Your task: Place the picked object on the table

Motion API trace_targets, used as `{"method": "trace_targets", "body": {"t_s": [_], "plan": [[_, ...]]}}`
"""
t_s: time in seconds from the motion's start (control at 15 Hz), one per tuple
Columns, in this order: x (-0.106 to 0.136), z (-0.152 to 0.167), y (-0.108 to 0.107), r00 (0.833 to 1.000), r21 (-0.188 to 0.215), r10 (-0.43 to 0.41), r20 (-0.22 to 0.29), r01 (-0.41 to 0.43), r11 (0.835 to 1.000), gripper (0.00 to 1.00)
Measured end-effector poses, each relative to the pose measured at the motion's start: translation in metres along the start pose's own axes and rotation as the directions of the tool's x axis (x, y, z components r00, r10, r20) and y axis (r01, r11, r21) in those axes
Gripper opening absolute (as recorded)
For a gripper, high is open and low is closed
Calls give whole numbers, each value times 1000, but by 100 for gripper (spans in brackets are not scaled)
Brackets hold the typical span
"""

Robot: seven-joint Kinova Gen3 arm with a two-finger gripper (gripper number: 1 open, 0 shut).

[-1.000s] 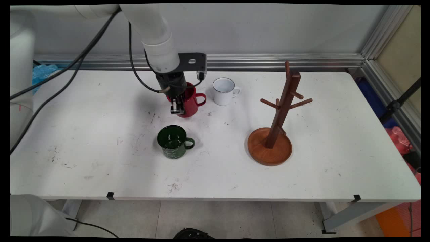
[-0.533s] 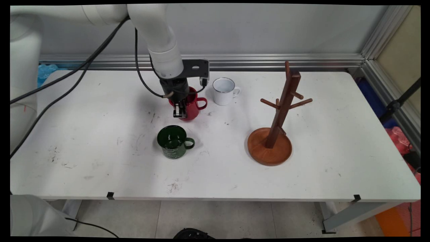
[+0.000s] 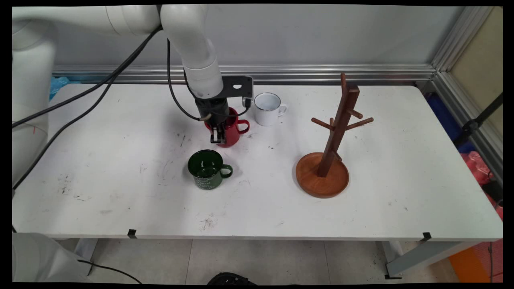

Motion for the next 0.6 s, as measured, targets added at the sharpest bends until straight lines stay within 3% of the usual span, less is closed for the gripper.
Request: {"method": "trace_targets", "body": {"t_s": [0.2, 0.27, 0.6], "plan": [[2, 3, -1, 1000, 0, -6, -3, 6, 1000, 0], [2, 4, -1, 1000, 1, -9, -4, 9, 1000, 100], [6, 6, -2, 1000, 2, -16, -15, 16, 1000, 100]]}}
